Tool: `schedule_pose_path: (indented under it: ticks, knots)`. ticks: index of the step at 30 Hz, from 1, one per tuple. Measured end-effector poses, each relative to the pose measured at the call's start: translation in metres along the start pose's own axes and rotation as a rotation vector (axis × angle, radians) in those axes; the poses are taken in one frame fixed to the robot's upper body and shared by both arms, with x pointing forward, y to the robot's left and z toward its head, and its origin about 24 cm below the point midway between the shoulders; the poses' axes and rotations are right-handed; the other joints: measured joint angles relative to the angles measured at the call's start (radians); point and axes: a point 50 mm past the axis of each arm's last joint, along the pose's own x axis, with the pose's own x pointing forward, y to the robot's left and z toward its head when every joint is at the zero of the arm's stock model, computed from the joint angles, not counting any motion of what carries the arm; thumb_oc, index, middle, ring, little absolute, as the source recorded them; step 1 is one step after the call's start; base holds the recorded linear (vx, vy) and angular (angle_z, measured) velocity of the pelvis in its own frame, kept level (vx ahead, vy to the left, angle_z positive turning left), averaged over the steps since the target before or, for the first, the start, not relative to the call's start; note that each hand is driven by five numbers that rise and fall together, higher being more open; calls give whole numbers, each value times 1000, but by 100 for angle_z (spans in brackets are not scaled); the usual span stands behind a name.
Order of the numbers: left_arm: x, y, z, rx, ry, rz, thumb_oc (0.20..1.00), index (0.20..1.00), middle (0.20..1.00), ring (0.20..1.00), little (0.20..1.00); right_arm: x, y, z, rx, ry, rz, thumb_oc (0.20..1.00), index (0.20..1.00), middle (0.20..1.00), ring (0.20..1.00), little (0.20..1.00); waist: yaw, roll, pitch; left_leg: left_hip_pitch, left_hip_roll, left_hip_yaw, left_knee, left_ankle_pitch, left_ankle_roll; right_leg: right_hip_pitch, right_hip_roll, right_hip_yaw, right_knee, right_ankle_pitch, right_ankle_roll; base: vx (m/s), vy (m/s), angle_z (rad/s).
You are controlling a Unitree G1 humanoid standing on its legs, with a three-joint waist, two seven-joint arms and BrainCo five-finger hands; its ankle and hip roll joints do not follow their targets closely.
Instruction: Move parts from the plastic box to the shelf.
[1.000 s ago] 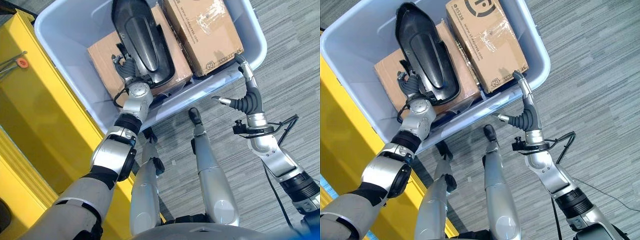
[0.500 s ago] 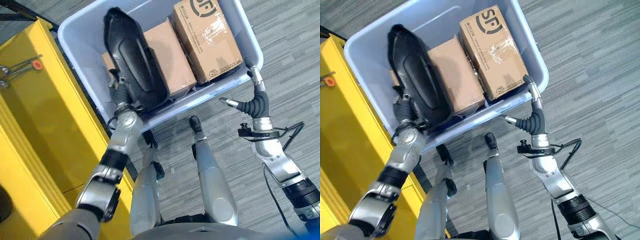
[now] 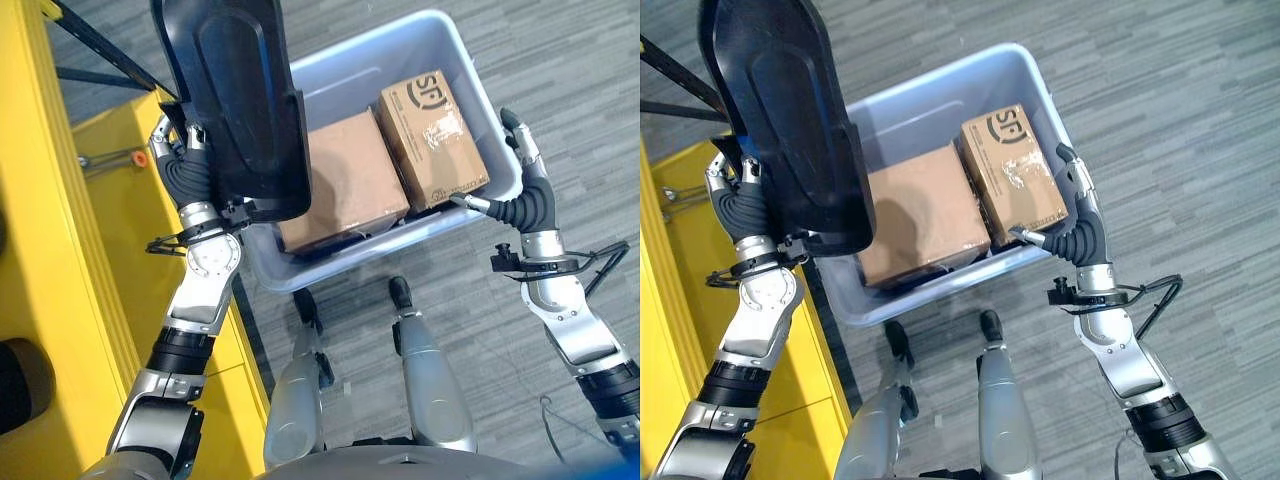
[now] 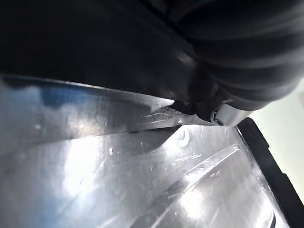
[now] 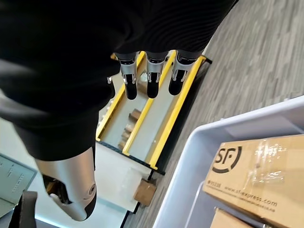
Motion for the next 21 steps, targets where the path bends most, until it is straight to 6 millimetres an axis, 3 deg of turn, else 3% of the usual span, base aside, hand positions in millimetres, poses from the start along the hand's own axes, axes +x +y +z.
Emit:
schedule_pose_path:
  ticks: [6, 13, 21]
  knots:
    - [-19, 18, -22, 108, 74, -54, 200, 200, 200, 200, 200, -8, 0, -6, 20, 43, 23, 1000, 1000, 1000, 1000, 1000, 10, 19, -11, 49, 9, -31, 0, 5, -6, 83, 1, -35, -31, -5, -5, 19, -16, 11]
    - [-44, 48, -42, 195, 178, -68, 200, 200, 200, 200, 200, -8, -4, -8, 49, 65, 25, 1000, 1000, 1000, 1000, 1000, 60, 32, -38, 98, 26, -64, -1, -20, 19, 142, 14, -69, -17, -26, -28, 13, -47, 13]
    - [-76, 60, -55, 213, 287, -132, 200, 200, 200, 200, 200, -17, 4, -19, 102, 136, 68, 1000, 1000, 1000, 1000, 1000, 96, 43, -125, 146, 55, -147, 0, -24, 44, 221, 44, -155, 14, -79, -77, -26, -98, 23]
